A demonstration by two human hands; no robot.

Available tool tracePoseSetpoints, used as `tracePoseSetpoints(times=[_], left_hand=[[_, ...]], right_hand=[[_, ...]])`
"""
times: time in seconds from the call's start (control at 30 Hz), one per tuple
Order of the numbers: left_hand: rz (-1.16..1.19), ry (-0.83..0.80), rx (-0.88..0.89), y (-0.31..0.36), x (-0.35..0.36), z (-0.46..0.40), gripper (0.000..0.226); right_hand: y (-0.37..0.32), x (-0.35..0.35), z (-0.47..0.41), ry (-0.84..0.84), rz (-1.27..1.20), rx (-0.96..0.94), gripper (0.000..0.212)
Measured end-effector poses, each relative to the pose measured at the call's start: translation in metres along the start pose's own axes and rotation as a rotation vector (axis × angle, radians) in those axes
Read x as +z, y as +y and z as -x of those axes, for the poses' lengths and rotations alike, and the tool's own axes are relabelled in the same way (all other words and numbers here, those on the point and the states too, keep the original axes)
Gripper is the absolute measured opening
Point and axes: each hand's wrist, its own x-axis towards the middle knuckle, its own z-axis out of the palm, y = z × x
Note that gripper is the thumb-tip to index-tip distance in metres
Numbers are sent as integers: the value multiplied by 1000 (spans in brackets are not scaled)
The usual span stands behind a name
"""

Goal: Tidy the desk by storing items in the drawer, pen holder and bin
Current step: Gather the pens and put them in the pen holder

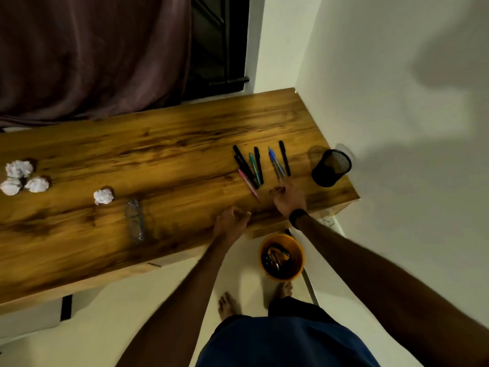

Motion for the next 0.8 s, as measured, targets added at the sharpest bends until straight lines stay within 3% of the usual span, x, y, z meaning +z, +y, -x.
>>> tracePoseSetpoints(times=[0.27,0.37,0.53,0.7,0.8], left_hand=[[-32,160,-100,32,17,-22,47],[-23,189,-114,55,15,-34,60],[33,340,-195,76,17,-62,64],[-53,308,-234,92,14,-87,42],[-101,309,-195,92,8,-106,39]], right_hand=[[-4,-28,-66,-1,208,-107,30],[2,-26,-77,-70,319,-163,35],[8,-16,-93,-201,476,-264,25],[-1,-17,-101,-218,665,-343,26],[-2,-15,-103,-178,601,-248,33]])
